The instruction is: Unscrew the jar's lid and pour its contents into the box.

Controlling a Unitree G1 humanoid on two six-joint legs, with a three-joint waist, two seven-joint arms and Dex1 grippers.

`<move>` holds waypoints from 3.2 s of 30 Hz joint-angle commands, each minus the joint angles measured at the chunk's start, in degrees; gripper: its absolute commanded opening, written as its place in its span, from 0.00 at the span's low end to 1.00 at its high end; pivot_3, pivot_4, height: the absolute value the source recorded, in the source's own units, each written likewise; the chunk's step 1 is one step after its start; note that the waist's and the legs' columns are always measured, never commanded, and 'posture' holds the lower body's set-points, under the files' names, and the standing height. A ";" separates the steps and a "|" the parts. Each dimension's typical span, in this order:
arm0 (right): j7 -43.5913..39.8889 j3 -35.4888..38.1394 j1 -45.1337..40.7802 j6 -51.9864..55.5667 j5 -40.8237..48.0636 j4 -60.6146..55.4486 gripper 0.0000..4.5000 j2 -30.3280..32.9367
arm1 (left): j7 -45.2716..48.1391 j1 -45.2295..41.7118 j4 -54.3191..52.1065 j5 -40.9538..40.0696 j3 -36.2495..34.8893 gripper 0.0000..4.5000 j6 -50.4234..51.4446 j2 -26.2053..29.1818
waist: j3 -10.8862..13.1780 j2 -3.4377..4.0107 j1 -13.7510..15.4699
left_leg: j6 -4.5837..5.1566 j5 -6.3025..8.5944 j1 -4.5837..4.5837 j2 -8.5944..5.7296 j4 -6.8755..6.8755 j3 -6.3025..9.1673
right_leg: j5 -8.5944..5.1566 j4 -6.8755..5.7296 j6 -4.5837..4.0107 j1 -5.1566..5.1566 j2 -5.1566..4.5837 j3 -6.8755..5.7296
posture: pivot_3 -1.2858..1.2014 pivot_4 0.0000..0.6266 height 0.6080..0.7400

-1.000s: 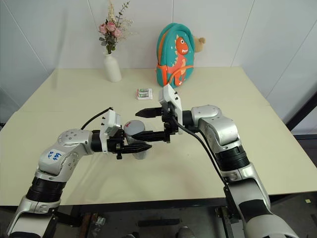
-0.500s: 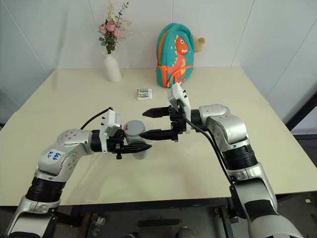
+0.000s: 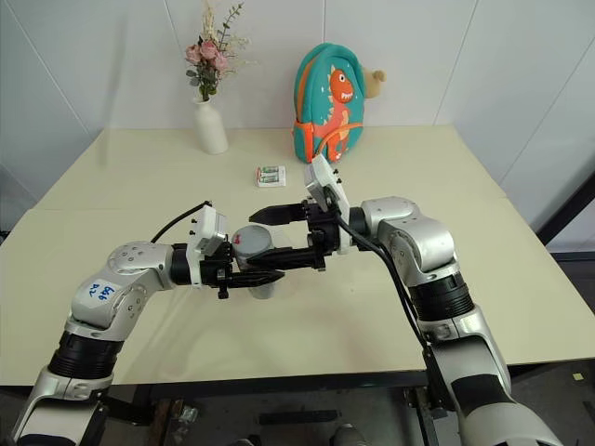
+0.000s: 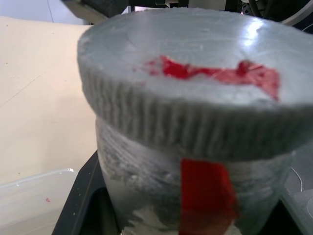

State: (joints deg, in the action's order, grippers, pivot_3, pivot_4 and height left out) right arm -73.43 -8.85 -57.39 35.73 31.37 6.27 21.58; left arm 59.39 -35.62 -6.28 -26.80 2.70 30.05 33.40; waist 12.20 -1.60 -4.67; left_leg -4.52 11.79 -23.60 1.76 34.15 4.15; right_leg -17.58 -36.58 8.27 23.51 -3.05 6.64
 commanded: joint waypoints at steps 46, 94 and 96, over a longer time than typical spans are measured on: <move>29.24 18.14 20.49 -15.95 -11.58 3.37 0.57 9.67 | -1.20 3.89 -4.88 -2.77 -7.36 0.45 0.13 4.92 | 0.01 0.01 0.37 | 0.02 0.01 -0.01 -0.01 -0.08 -0.04 | -0.01 0.16 0.00 -0.02 -0.01 0.03 | 0.52 0.24 1.00; 18.86 2.98 17.09 -2.09 -4.48 -15.76 0.99 8.52 | -21.42 -18.50 42.21 24.79 -2.83 0.45 -30.77 2.01 | 0.09 0.04 1.83 | 0.00 -0.02 -0.08 0.15 0.00 -0.01 | 0.01 0.08 0.03 0.03 0.27 0.18 | 0.52 0.24 1.00; 19.38 3.33 17.28 -1.90 -4.35 -15.98 0.99 8.28 | -21.97 -18.78 43.01 25.80 -2.08 0.45 -31.92 0.78 | 0.09 0.04 1.67 | 0.00 -0.02 -0.08 0.15 -0.01 -0.01 | 0.01 0.08 0.04 0.04 0.27 0.18 | 0.52 0.24 1.00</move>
State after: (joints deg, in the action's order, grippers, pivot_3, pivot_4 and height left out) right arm -54.46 -7.05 -40.08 34.84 26.45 -8.61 30.16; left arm 38.21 -53.32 36.82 -1.92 0.39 -0.06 34.41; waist 12.29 -1.56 -2.99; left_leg -4.51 11.76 -23.68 1.91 34.14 4.13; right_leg -17.57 -36.50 8.31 23.55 -2.78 6.82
